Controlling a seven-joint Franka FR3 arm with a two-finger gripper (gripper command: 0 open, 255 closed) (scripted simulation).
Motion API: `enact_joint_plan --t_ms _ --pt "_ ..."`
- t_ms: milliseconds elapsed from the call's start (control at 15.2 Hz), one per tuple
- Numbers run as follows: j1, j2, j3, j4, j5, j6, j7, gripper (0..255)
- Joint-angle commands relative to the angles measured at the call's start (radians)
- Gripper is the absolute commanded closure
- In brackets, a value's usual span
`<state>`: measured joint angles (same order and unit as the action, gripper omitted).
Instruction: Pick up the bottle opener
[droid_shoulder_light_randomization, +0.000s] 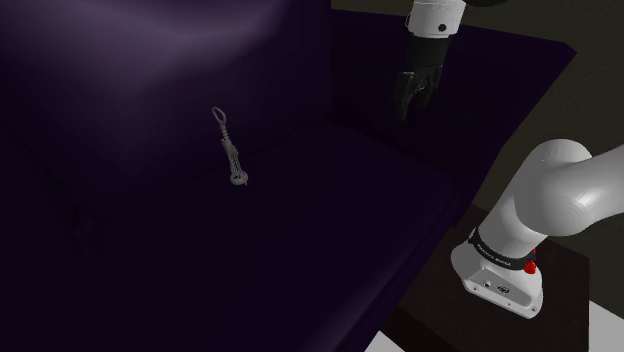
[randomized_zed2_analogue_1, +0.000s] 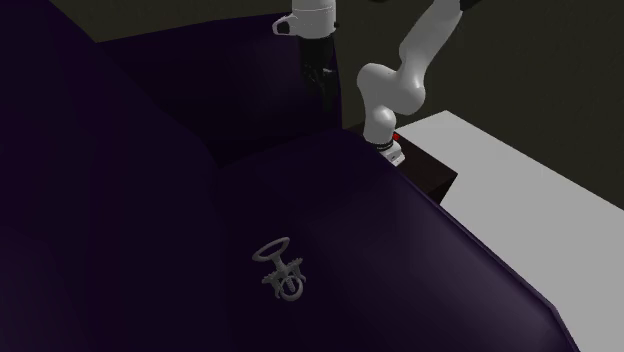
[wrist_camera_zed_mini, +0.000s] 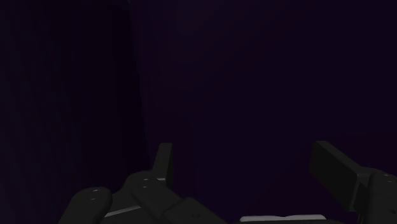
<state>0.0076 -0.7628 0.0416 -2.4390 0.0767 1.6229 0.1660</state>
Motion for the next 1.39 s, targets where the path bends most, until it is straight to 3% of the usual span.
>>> enact_joint_plan --t_ms 0,726,1320 --pt "0.000 0.000 0.000 0.000 0.000 0.000 0.000 0" --pt "0.051 0.266 0.192 0.138 0.055 0.250 0.181 0" --pt "0.057 0.536 0.340 0.352 -0.031 0.389 0.359 0"
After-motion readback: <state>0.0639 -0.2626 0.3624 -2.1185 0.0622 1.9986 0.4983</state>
